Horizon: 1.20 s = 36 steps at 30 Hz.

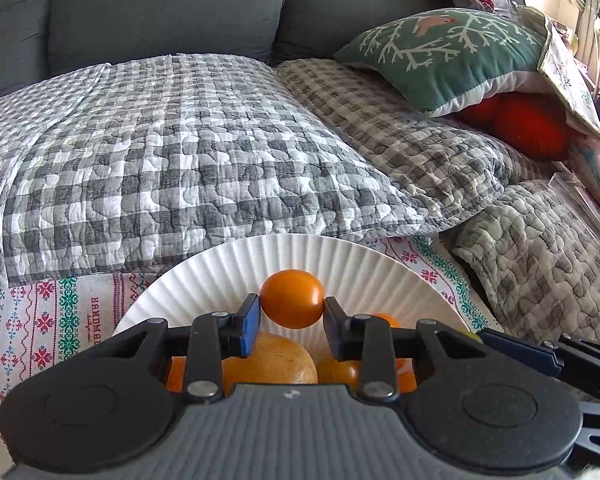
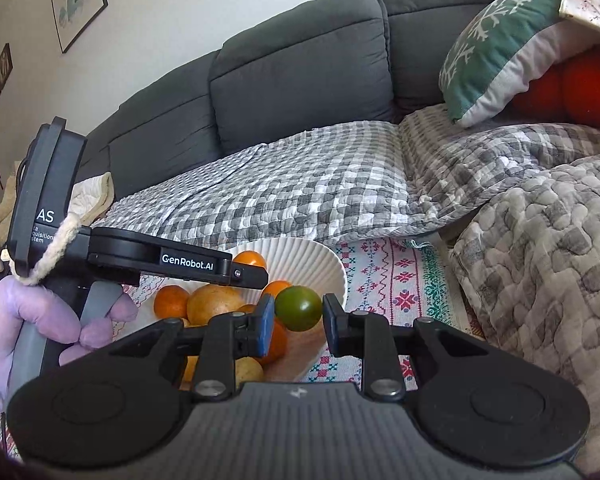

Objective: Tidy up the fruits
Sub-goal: 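Carry the mandarin and green tomato into the plate and open both tools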

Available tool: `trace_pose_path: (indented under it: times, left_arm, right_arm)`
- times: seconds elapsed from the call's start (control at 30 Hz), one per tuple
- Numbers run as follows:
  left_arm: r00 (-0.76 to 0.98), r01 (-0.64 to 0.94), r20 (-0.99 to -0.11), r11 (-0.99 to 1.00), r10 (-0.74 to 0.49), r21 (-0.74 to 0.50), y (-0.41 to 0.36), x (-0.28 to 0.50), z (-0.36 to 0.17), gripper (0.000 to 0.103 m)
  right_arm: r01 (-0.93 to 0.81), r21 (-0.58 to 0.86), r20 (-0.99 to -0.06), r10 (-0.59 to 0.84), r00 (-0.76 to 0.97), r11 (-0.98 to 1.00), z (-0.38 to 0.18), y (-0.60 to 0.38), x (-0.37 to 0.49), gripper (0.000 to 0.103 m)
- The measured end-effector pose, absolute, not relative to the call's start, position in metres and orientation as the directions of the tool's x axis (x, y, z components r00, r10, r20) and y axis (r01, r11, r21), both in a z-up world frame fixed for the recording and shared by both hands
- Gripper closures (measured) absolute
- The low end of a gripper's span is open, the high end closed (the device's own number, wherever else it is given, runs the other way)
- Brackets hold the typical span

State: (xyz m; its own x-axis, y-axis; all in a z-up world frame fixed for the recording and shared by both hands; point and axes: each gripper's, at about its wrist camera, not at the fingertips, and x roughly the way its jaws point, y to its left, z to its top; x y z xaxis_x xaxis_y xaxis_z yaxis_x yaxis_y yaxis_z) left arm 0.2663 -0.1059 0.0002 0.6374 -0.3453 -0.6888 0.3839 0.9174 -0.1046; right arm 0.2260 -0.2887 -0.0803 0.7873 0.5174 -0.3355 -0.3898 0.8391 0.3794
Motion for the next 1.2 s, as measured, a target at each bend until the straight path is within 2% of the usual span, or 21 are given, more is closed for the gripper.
trace_pose_path:
  times: [0.2,0.5,0.73,0.87,1.2]
  left_arm:
    - [0.642,0.381,-0.685,0.919,-0.344,-0.103,-0.106,0.266,0.001,0.069]
    - [0.662,0.371,-0.674,0.925,-0.329,-0.087,-0.102,0.259,0.008,0.05]
    - [0.698,0.354,-0.647,0.933,-0.307,-0.06,-0.094,0.24,0.025,0.026]
    - [0.715,0.347,-0.634,0.937,-0.295,-0.045,-0.088,0.223,0.033,0.017]
    - [0.732,0.299,-0.643,0.954,-0.227,0.004,-0.063,0.165,0.036,0.005]
  right_arm:
    - [-0.387,0.384,-0.33,0.516,0.791,0.839,-0.08,-0.289,0.226,0.075]
    - [-0.366,0.395,-0.328,0.502,0.801,0.843,-0.077,-0.295,0.224,0.065]
    - [-0.347,0.392,-0.324,0.481,0.815,0.852,-0.068,-0.304,0.217,0.049]
    - [-0.336,0.39,-0.33,0.471,0.818,0.857,-0.063,-0.311,0.211,0.042]
    - [-0.38,0.343,-0.365,0.495,0.789,0.859,-0.052,-0.303,0.188,0.024]
